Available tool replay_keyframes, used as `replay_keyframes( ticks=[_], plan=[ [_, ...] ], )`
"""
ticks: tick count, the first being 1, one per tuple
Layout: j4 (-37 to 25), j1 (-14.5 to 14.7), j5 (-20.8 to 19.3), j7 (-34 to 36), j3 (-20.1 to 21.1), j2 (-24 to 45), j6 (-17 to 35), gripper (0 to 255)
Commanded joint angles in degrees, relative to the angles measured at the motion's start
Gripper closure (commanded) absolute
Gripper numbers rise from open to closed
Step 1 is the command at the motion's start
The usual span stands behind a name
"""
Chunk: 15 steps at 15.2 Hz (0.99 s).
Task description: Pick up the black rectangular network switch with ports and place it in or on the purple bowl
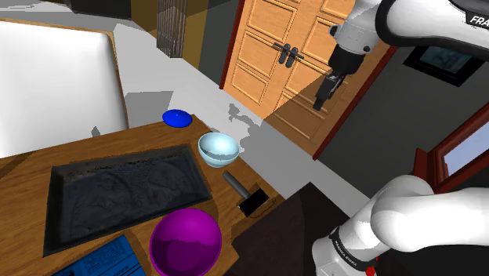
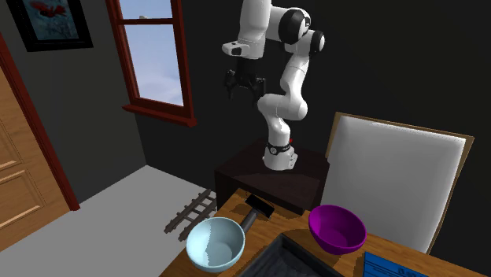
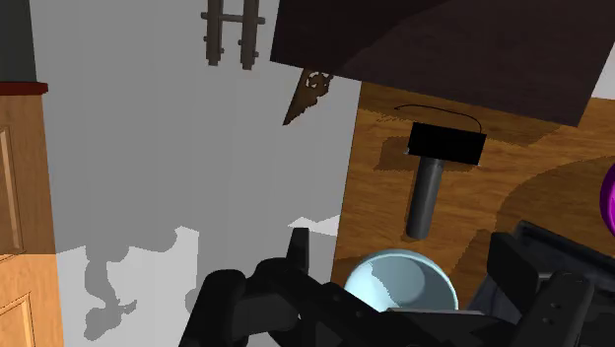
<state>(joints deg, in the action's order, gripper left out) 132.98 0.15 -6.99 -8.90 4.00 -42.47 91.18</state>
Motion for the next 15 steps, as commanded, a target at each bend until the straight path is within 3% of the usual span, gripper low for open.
replay_keyframes(
  ticks=[1,15],
  plan=[
    [0.00,0.00,0.00,0.00,0.00,0.00,0.00,0],
    [21.35,8.07,-4.55,-17.06,-1.29,7.55,26.37,0]
  ],
)
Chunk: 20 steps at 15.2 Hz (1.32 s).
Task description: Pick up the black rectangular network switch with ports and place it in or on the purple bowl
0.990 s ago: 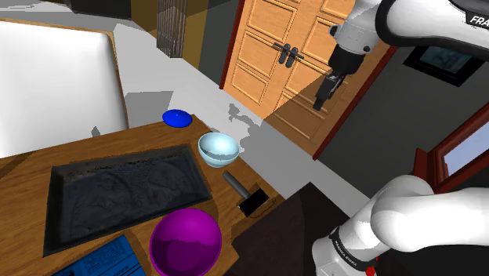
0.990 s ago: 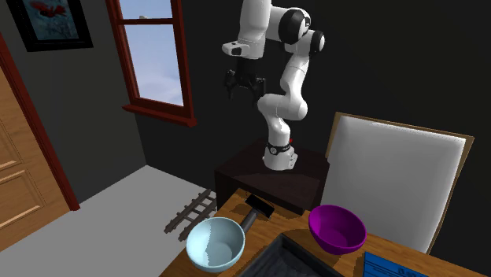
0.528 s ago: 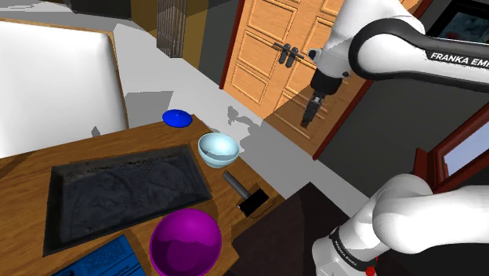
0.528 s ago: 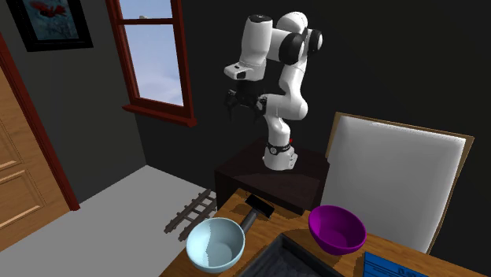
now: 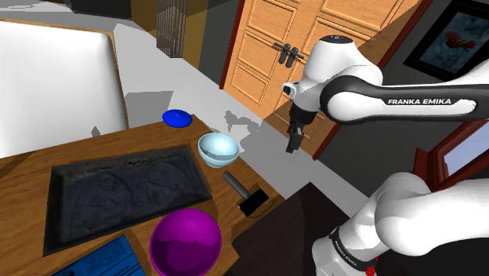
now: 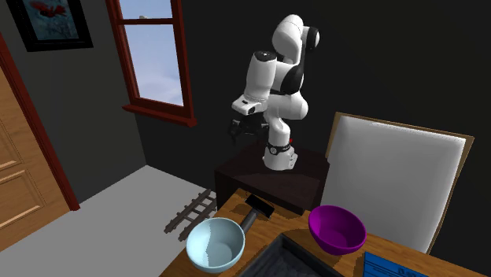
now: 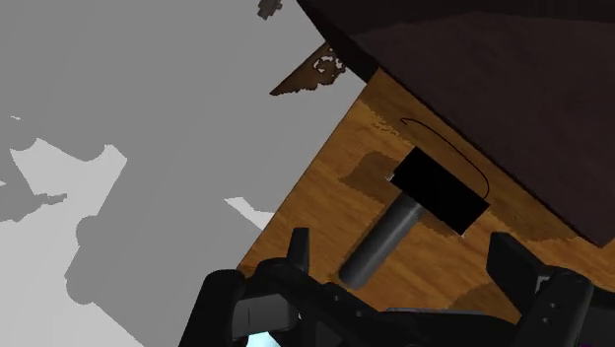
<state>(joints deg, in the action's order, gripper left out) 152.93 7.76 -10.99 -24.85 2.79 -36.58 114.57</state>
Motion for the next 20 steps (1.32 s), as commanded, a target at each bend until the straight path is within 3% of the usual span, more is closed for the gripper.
replay_keyframes(
  ticks=[1,7,12,15,18,20],
  plan=[
    [2.63,0.90,-1.05,-2.18,-0.15,2.73,5.09,0],
    [8.79,2.68,-5.20,-7.77,-0.23,11.20,18.72,0],
    [11.98,2.11,-11.89,-10.04,0.67,21.31,31.11,0],
    [12.59,0.17,-19.74,-8.54,1.78,28.83,38.40,0],
    [11.56,-2.33,-33.38,-2.58,2.20,37.41,44.34,0],
    [10.64,-2.55,-39.09,0.89,1.25,40.55,45.88,0]
  ],
)
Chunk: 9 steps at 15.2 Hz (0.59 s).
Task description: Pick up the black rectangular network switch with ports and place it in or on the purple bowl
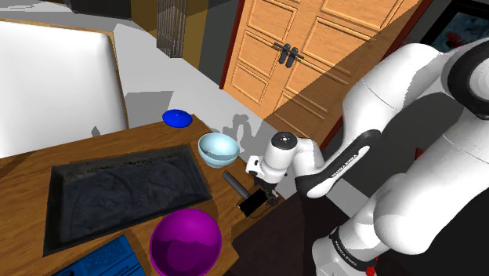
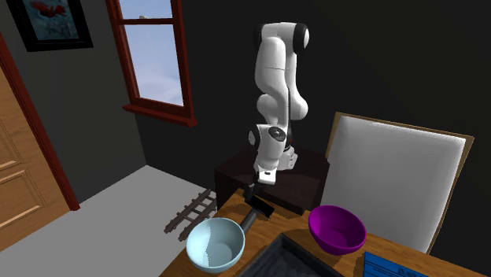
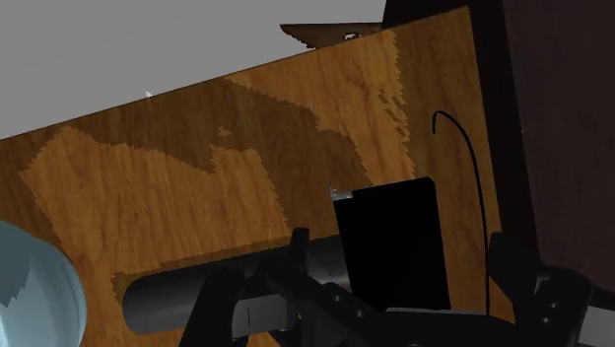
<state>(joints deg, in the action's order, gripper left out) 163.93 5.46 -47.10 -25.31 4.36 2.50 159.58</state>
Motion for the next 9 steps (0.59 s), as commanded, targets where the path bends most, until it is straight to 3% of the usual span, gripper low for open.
replay_keyframes(
  ticks=[1,6,9],
  plan=[
    [-0.86,-0.29,-5.22,3.05,-0.93,2.77,1.45,0],
    [-3.74,0.29,-16.12,11.65,-4.32,9.22,4.03,0],
    [-4.10,0.47,-17.31,12.63,-4.78,9.96,4.31,0]
  ],
)
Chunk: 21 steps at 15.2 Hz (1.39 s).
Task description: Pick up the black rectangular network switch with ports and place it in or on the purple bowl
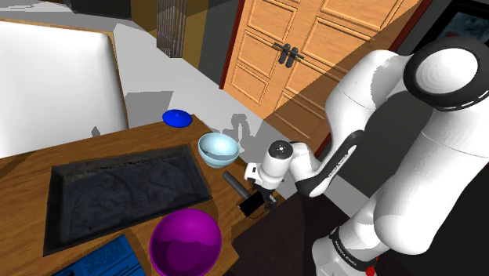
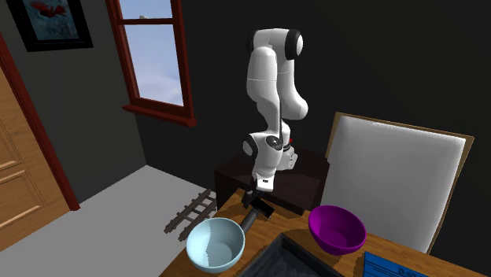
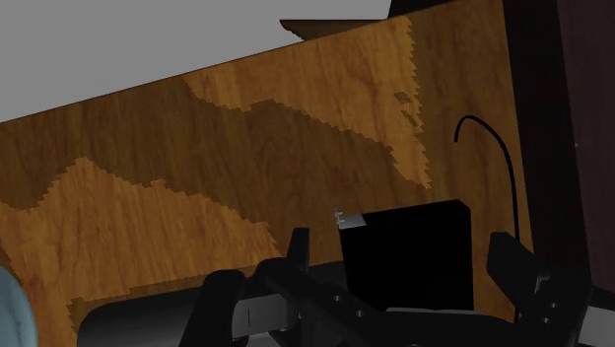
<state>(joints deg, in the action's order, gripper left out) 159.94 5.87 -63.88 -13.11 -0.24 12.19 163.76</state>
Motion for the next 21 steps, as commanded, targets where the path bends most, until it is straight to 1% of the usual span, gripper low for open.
replay_keyframes(
  ticks=[1,5,6,15,21],
  plan=[
    [-0.12,0.06,-0.53,0.43,-0.18,0.27,0.12,0],
    [-0.12,0.06,-0.53,0.43,-0.18,0.27,0.12,0],
    [-0.12,0.06,-0.54,0.42,-0.18,0.27,0.12,255],
    [-0.12,0.06,-0.53,0.43,-0.18,0.27,0.12,255],
    [3.56,-1.55,11.93,-10.81,3.28,-7.78,-2.73,255]
  ],
)
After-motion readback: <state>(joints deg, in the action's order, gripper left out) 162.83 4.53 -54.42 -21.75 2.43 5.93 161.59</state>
